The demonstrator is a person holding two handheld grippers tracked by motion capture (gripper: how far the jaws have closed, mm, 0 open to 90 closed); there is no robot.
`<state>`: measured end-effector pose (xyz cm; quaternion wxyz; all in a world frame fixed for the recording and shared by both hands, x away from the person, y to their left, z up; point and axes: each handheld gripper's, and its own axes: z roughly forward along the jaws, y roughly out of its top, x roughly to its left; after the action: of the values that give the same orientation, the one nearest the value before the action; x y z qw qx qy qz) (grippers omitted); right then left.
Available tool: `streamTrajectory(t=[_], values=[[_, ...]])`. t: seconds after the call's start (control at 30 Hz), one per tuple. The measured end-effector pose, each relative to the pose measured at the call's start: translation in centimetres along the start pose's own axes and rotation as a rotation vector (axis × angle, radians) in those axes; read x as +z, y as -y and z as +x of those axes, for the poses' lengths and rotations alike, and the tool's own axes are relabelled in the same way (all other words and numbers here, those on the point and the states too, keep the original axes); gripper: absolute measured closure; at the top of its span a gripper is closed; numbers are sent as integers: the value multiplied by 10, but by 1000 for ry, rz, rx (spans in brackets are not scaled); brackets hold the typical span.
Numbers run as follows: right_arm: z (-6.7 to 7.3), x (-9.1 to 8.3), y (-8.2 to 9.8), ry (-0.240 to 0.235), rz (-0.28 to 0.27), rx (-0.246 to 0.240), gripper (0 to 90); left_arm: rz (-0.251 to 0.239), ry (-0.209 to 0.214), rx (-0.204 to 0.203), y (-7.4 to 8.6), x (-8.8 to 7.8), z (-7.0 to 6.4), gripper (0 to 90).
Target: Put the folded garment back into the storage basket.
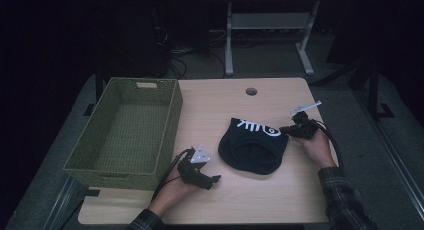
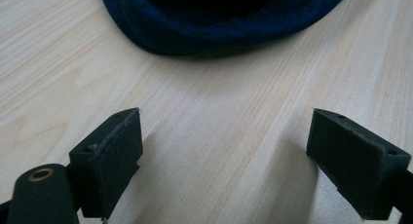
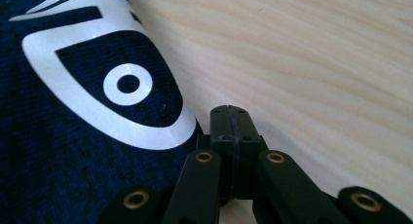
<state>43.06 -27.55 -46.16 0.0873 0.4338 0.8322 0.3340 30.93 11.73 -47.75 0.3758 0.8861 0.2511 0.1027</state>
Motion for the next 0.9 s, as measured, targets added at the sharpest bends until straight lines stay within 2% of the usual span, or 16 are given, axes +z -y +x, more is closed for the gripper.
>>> streamTrajectory(t=[0.53,0.63,0.73,0.8,0.9], values=[[20,-19,24,-23,-19,-35,900,-6,-1,1,0,0,0,122],[26,-24,30,-25,-27,-42,900,-10,1,-8,1,1,-1,121],[30,-25,33,-34,-23,-43,900,0,0,3,0,0,0,122],[35,-28,37,-40,-45,-54,900,0,0,2,0,0,0,121],[41,-31,41,-51,-36,-62,900,1,0,1,0,0,0,121]])
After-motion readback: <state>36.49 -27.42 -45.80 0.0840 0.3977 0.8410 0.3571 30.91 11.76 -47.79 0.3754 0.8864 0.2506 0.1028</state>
